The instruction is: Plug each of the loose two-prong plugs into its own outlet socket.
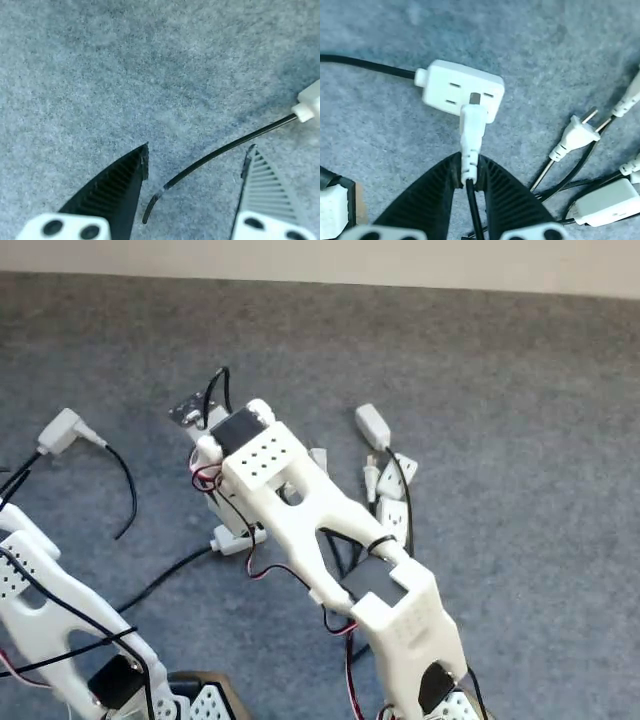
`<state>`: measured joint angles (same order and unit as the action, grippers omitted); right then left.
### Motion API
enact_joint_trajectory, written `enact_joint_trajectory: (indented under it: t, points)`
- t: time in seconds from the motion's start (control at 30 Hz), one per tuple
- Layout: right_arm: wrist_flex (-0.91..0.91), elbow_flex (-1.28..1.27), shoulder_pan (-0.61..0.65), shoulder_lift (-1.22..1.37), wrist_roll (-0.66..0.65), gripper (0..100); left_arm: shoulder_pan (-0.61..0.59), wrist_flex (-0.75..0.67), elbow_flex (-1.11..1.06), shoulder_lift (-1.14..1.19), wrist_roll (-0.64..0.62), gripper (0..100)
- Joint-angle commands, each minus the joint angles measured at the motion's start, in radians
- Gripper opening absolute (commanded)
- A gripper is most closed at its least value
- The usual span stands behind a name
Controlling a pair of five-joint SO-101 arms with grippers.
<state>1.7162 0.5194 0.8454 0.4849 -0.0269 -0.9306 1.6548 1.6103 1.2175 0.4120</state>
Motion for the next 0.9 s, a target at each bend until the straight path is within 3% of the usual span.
enact_joint_trajectory:
  t: [0.0,0.6,0.73,0.87]
  points:
    - [0.050,-0.021,0.027,-0.068,0.012,0.5,-0.007,0.008,0.051,-0.013,0.002,30]
    - [0.044,-0.120,-0.097,-0.056,-0.023,0.6,-0.018,0.008,0.051,-0.013,0.002,30]
    - [-0.058,-0.260,-0.045,-0.127,-0.058,0.6,-0.016,0.008,0.051,-0.013,0.003,30]
    - [-0.170,-0.441,0.042,-0.381,-0.058,0.6,-0.015,0.008,0.051,-0.015,0.003,30]
